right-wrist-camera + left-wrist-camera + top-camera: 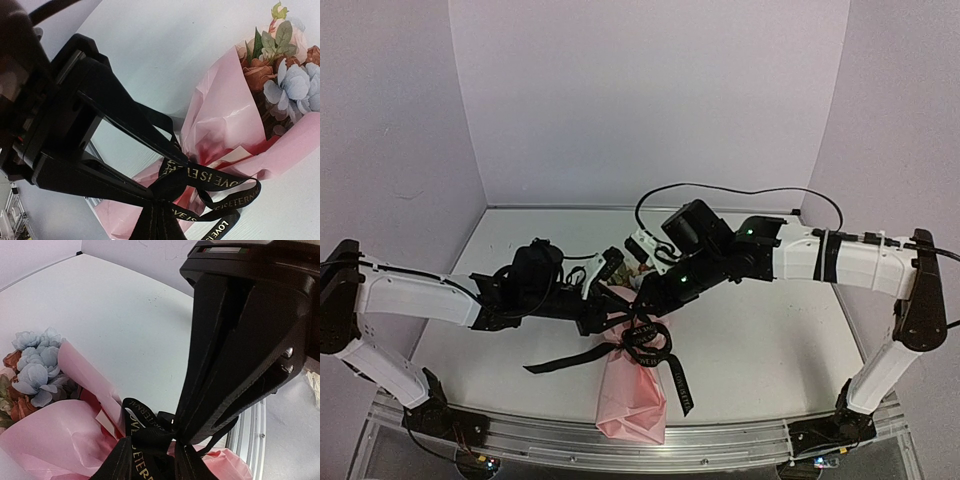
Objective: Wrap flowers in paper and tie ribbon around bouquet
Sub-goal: Cross the half-tied ribbon over the folded bouquet.
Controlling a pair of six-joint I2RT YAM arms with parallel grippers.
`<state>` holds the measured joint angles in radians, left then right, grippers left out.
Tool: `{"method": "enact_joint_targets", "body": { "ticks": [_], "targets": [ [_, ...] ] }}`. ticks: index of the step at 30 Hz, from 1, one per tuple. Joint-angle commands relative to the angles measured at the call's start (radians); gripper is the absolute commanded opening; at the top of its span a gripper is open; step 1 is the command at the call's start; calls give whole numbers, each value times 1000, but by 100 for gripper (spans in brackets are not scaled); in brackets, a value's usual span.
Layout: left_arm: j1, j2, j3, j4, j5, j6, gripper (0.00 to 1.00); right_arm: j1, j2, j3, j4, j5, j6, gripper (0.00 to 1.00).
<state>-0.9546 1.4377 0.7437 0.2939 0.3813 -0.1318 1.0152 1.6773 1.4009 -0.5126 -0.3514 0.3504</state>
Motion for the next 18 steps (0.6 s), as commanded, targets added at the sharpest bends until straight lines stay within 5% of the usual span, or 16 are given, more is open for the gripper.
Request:
{"method": "enact_joint_targets", "body": {
  "ticks": [1,7,13,18],
  "targets": [
    [-5,13,35,85,-16,-8,30,5,-11,-23,43,-11,-3,0],
    [-6,24,43,90,-27,-13,21,5,-15,-26,41,-37,-12,0],
    [-6,41,54,92,-25,-27,0,6,-27,-34,34,-30,-32,1],
    [-6,29,22,126,-70,-71,0,5,-48,-53,33,-1,-65,14]
  ]
}}
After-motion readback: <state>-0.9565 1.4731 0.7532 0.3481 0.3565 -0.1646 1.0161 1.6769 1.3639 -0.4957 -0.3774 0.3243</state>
